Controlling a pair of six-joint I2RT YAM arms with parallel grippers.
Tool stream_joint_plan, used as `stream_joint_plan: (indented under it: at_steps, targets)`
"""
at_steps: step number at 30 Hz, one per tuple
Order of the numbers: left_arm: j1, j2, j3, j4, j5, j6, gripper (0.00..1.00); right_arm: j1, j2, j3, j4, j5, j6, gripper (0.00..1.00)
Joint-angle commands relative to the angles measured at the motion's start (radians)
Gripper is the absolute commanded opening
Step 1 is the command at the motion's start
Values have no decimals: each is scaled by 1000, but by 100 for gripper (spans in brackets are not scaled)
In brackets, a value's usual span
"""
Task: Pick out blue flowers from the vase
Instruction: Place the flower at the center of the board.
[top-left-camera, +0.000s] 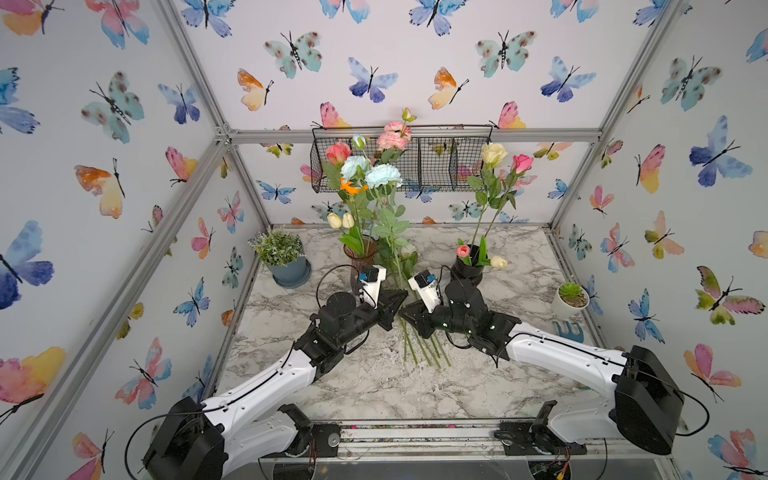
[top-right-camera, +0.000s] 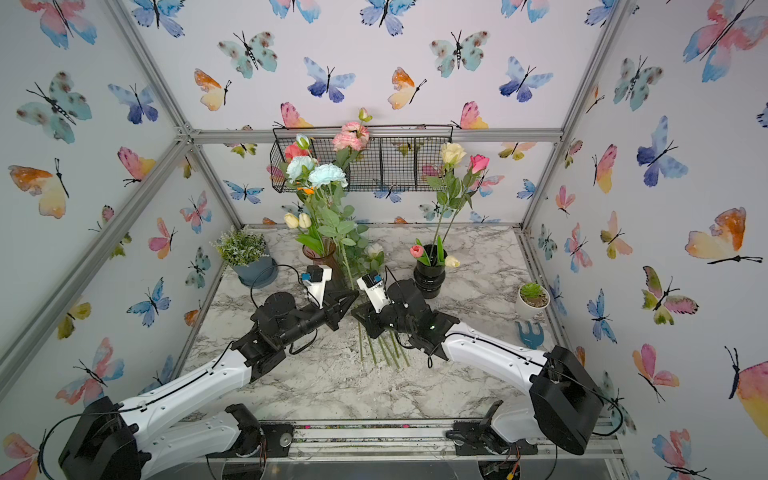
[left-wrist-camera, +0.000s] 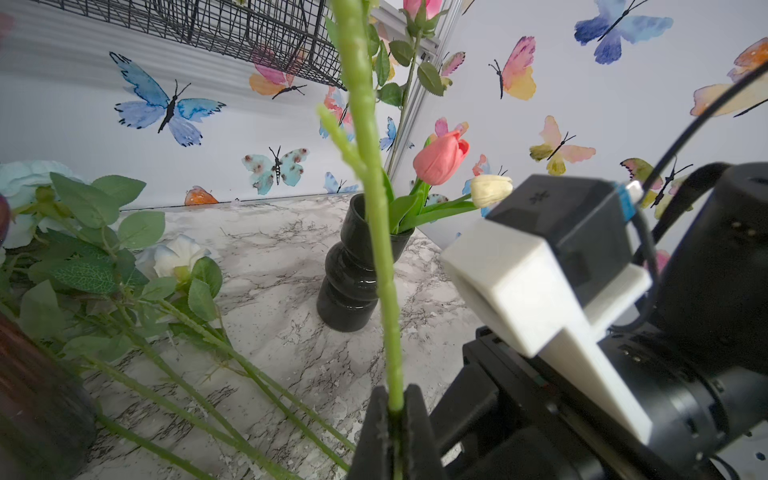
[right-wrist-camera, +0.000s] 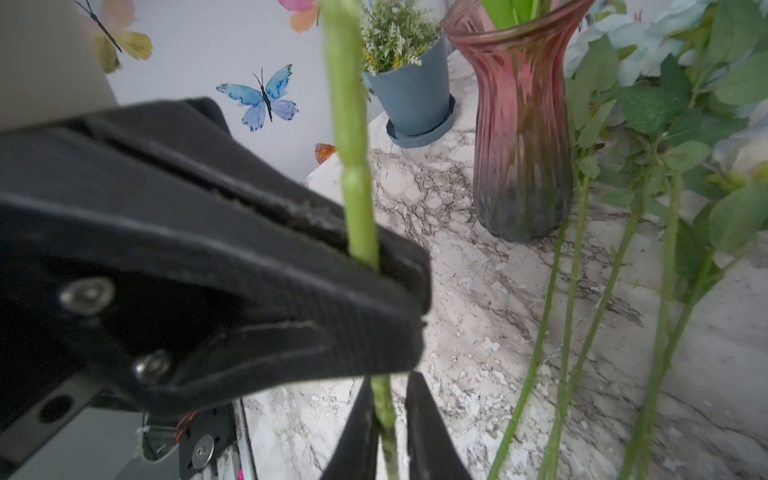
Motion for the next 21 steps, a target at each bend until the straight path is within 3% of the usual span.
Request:
stream_joint_plan:
  at_steps: [1,8,11,15,17,21]
  targets:
    - [7,-7,-16,29,-5,6,0,0,-6,31,29,6,7,2]
    - [10,-14,-26,33,-5,3,1,9,-28,25,1,29,1,2]
    - [11,-23,-28,21,-15,6,14,9,-48,14,-11,42,2,2]
    - [16,-41,-31,3,-25,11,44,10,-82,11,-62,78,-5,2]
    - [19,-55,-33,-6,-31,15,50,10,-101,10,-95,106,-8,2]
    - [25,-95,-43,-32,-55,22,53,9,-147,-1,-169,159,-12,2]
